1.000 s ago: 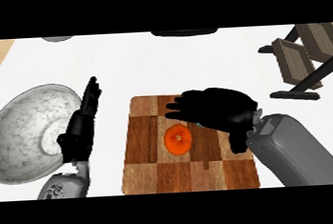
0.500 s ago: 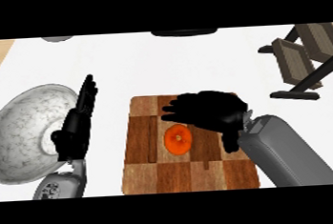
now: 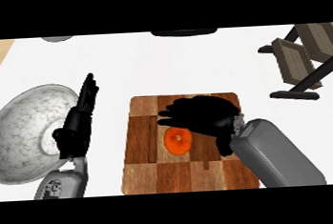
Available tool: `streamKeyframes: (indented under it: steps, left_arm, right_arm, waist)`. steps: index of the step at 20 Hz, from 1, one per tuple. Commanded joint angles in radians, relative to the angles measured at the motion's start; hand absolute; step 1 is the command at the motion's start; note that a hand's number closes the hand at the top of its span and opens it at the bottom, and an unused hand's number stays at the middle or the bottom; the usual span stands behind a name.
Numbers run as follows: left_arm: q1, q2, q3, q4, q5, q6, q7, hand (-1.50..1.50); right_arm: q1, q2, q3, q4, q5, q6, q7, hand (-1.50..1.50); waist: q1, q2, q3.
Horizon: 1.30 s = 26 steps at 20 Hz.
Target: Pick the squash from the cutting board and place it in the tiered basket
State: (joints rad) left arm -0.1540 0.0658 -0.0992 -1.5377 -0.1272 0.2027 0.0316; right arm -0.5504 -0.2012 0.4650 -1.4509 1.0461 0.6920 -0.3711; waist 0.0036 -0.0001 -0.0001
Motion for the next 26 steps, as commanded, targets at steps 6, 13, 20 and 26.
streamKeyframes:
  steps: [6,13,20,26]
  left_arm:
    - [0.02,0.006,0.028,-0.037,0.004,-0.032,0.021,0.0]
    - [0.042,-0.022,0.007,-0.015,-0.019,-0.027,-0.023,0.0]
    - [-0.011,-0.035,-0.003,-0.058,-0.059,-0.011,0.082,0.0]
    - [-0.02,-0.034,0.051,0.046,-0.023,-0.033,-0.037,0.0]
  right_arm:
    - [0.019,0.058,0.005,0.05,0.077,0.001,-0.021,-1.5]
    - [0.103,0.141,0.046,0.016,0.111,-0.019,0.032,-1.5]
    - [0.039,0.159,0.008,0.189,0.139,-0.076,-0.044,-1.5]
    - [0.013,0.156,-0.064,0.236,0.147,-0.084,-0.102,-1.5]
  waist:
    - [0.0,0.0,0.0]
    - [-0.003,-0.001,0.0]
    - [0.0,0.001,0.0]
    - [-0.001,0.0,0.0]
